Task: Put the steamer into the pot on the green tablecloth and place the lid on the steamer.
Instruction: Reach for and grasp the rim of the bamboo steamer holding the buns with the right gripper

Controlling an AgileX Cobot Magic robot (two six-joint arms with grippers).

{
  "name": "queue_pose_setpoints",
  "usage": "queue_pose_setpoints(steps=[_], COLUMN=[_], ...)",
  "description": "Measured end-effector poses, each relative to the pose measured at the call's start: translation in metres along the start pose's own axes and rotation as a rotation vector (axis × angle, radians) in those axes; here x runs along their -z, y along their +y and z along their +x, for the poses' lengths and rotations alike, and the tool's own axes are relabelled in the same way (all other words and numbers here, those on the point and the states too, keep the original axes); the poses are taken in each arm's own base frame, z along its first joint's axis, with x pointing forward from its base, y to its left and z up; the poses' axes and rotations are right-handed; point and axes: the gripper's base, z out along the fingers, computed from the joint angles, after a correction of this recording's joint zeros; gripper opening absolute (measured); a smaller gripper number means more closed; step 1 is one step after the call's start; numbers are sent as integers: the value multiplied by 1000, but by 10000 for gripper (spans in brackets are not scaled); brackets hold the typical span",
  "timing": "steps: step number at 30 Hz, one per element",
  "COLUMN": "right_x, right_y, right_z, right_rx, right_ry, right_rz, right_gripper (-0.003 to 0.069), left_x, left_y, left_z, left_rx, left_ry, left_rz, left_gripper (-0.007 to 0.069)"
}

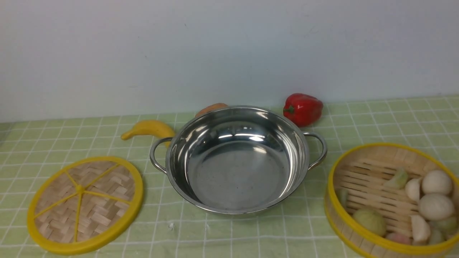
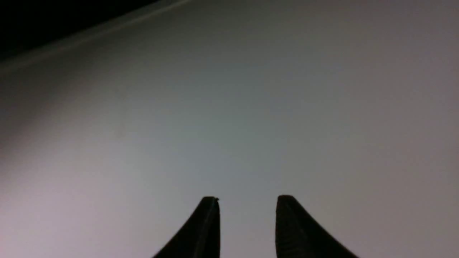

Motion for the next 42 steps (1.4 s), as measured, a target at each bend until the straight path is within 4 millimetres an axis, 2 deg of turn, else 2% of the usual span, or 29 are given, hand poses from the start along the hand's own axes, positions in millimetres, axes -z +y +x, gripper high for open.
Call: queue_pose_setpoints(steps=[1,2,3,4,5,6,7,8,10,12,13,14,15,17,19,20,21,24,28,30,32,34,42], right_x=[-3,-19,-46,-59,-63,-92,-105,-106,-132,-143,-143,-147,-148,-146,-145,-145,-145,-145,-124,-107,-99,-81,-60], right_y=[0,2,4,5,6,9,10,11,12,8,8,-3,-7,-29,-37,-49,-51,-78,-103,-112,-116,-126,-138], right_z=[-1,-3,-2,4,1,22,34,38,80,107,111,144,154,195,207,223,225,251,279,293,300,316,345], right_rx=[14,79,167,200,206,259,268,267,260,243,240,185,158,23,-15,-45,-45,80,242,286,293,313,338], right_ry=[8,57,149,228,232,405,495,525,744,870,888,1045,1094,1282,1330,1390,1396,1491,1715,1869,1930,2074,2171], right_rz=[6,33,63,65,63,47,26,15,-44,-59,-63,-43,-27,79,125,177,182,211,180,158,153,131,27], right_gripper=[240,240,240,240,240,240,240,240,240,240,240,240,240,240,240,240,240,240,240,240,240,240,240], left_x=[-1,-12,-33,-47,-50,-71,-81,-84,-100,-104,-105,-104,-103,-99,-96,-92,-91,-85,-82,-82,-82,-84,-84], left_y=[-2,-6,-12,-13,-14,-7,-1,2,21,35,38,48,54,65,69,74,75,81,81,79,78,78,78], left_z=[-2,-3,0,4,4,22,34,40,71,94,99,114,123,141,148,157,160,176,185,186,187,188,188], left_rx=[-5,-69,-171,-224,-234,-298,-325,-330,-364,-379,-382,-392,-402,-419,-422,-426,-427,-401,-349,-328,-315,-312,-328], left_ry=[-4,34,131,224,229,439,560,597,898,1119,1167,1324,1427,1636,1707,1793,1816,1934,1976,1979,1977,1965,1973], left_rz=[3,17,22,7,10,-56,-101,-115,-246,-345,-366,-435,-474,-535,-544,-547,-547,-517,-495,-479,-473,-464,-433], left_gripper=[243,243,243,243,243,243,243,243,243,243,243,243,243,243,243,243,243,243,243,243,243,243,243])
